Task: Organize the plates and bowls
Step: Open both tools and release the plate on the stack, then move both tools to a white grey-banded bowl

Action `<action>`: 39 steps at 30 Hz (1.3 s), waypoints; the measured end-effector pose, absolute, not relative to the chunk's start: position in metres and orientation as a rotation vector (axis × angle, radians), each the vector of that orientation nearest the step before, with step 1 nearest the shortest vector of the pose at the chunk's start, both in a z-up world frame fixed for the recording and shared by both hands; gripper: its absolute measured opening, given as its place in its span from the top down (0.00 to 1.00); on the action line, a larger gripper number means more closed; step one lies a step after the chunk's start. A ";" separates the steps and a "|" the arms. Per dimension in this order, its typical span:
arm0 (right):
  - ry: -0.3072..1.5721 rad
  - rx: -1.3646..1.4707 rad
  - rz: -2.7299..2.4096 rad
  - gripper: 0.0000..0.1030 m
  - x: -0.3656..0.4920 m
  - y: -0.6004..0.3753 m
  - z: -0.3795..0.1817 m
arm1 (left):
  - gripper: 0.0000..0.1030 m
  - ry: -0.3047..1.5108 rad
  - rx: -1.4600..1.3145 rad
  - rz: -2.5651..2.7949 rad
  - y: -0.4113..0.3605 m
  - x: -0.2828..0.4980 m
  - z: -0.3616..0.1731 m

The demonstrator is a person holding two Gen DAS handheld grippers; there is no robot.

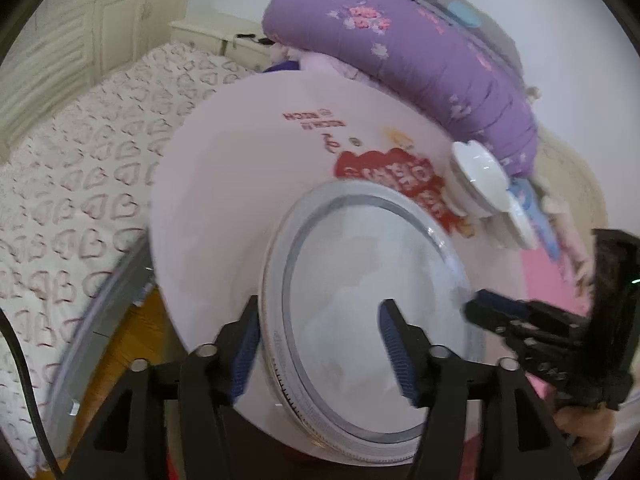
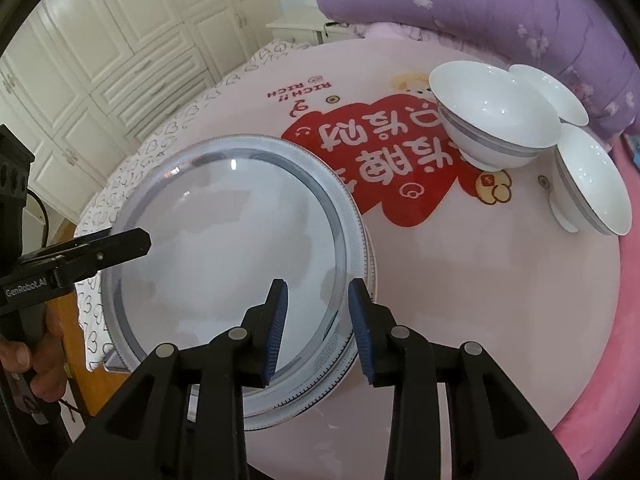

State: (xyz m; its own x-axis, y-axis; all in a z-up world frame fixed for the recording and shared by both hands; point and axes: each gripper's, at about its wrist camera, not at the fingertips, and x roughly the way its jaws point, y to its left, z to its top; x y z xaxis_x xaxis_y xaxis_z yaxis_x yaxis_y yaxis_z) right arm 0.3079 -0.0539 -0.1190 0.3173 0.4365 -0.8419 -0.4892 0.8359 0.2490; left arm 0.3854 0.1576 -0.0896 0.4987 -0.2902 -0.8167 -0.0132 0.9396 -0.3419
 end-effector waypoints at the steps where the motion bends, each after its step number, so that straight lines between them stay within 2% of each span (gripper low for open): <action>1: 1.089 -0.052 0.606 0.68 0.308 -0.055 -0.117 | 0.34 1.033 -0.310 -0.162 0.155 0.384 -0.088; 2: 1.087 -0.050 0.600 0.66 0.308 -0.057 -0.116 | 0.30 1.030 -0.301 -0.157 0.155 0.383 -0.087; 4: 1.082 -0.038 0.590 0.61 0.310 -0.060 -0.116 | 0.29 1.025 -0.284 -0.150 0.153 0.381 -0.085; 6: 1.091 -0.011 0.585 0.46 0.313 -0.064 -0.119 | 0.28 1.027 -0.269 -0.146 0.151 0.381 -0.085; 8: 1.083 0.037 0.585 0.10 0.315 -0.070 -0.119 | 0.26 1.025 -0.260 -0.137 0.150 0.380 -0.084; 10: 1.066 0.087 0.587 0.00 0.316 -0.078 -0.117 | 0.19 1.018 -0.250 -0.128 0.149 0.380 -0.081; 12: 1.057 0.120 0.582 0.00 0.319 -0.084 -0.115 | 0.11 0.998 -0.235 -0.116 0.147 0.380 -0.077; 15: 1.052 0.150 0.569 0.00 0.323 -0.089 -0.113 | 0.05 0.969 -0.210 -0.096 0.145 0.377 -0.069; 39: 0.808 0.269 0.472 0.00 0.336 -0.171 -0.023 | 0.01 0.782 -0.090 -0.184 0.097 0.369 0.009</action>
